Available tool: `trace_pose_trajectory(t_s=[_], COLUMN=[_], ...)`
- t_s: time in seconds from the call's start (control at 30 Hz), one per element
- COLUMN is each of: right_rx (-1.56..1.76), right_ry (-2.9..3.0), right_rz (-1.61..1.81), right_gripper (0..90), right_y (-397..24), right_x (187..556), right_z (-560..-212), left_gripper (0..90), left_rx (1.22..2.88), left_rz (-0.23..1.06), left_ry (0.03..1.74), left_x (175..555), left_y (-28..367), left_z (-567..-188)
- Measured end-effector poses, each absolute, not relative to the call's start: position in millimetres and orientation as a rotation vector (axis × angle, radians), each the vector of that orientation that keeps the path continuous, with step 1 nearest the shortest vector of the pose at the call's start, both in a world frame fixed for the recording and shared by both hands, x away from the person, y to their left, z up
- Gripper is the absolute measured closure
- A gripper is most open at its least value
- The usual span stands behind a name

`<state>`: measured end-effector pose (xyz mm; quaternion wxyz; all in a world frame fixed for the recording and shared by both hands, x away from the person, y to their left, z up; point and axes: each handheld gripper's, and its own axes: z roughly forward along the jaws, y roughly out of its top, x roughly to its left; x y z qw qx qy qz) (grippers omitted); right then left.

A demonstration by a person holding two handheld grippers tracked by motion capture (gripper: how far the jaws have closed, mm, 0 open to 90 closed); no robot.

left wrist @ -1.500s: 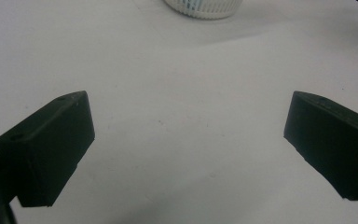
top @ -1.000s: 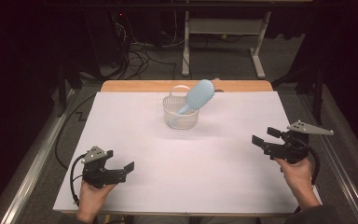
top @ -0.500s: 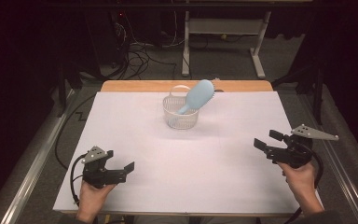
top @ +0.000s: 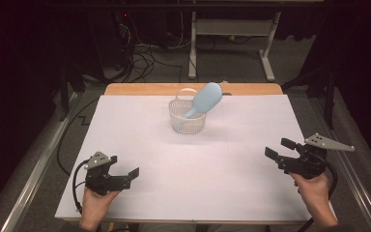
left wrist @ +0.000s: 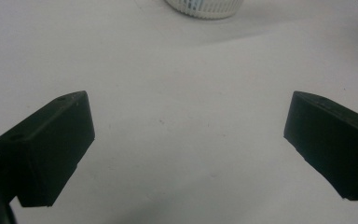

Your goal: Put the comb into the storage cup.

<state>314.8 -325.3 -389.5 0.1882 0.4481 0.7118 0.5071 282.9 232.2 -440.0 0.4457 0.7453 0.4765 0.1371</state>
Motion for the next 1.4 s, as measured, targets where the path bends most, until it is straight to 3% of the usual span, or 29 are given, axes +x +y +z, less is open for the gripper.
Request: trace_pose_trajectory(t_s=[1.4], right_rx=[1.299], right_ry=[1.971], right_rz=[1.418], right_gripper=[19.2], right_y=[-341], right_x=[287], right_z=[-418], left_gripper=[1.0], left_rx=[1.841], left_rz=[0.337], left_ry=[1.187], left_x=[283], left_y=[232], left_z=[-440])
